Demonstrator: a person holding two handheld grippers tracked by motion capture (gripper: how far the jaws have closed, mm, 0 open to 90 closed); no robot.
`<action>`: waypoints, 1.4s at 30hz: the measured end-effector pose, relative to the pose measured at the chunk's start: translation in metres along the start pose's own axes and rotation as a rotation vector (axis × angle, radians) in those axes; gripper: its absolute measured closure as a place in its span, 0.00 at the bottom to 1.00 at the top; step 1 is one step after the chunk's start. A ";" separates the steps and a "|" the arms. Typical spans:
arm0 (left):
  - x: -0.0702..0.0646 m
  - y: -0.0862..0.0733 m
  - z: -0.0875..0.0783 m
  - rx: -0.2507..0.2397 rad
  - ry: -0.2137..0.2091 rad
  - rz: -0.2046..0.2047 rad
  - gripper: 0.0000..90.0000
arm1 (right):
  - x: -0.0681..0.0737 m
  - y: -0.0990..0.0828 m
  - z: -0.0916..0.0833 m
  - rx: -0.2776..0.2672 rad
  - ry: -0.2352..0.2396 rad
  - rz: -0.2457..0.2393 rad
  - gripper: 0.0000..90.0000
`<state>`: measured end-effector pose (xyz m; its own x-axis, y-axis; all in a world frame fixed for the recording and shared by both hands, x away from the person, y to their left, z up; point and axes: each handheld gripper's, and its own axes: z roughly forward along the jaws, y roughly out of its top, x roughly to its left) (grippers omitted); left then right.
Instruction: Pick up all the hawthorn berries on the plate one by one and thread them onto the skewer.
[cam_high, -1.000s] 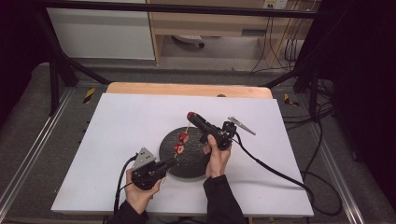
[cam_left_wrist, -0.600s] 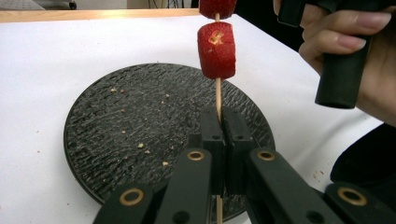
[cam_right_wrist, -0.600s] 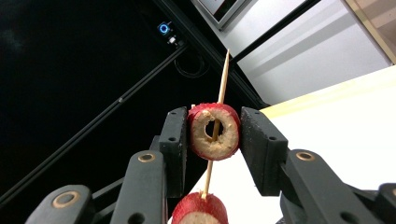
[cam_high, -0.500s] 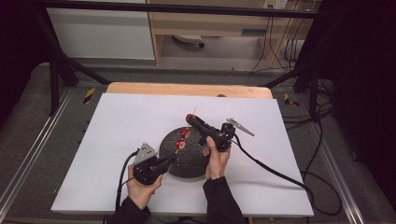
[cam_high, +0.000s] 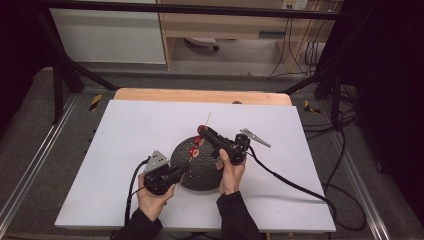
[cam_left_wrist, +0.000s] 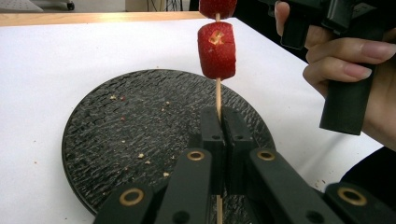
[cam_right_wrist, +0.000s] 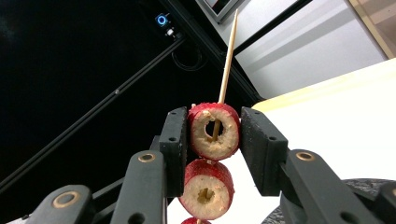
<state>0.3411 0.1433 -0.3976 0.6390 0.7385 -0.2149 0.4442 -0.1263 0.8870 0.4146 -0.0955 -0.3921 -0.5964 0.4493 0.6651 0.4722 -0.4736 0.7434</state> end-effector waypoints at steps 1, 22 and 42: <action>0.000 0.000 0.000 0.000 0.000 0.000 0.98 | 0.000 0.000 0.000 0.000 0.001 0.001 0.70; 0.012 -0.005 -0.009 0.015 0.008 0.022 0.98 | 0.002 0.019 -0.013 0.196 -0.103 -0.225 0.33; 0.023 0.001 -0.019 0.087 0.016 0.086 0.98 | -0.040 0.019 -0.065 0.515 -0.278 -0.423 0.03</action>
<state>0.3446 0.1729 -0.3941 0.6672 0.7331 -0.1320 0.4411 -0.2461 0.8630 0.4053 -0.1714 -0.4097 -0.6410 0.7239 0.2551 0.5242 0.1701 0.8345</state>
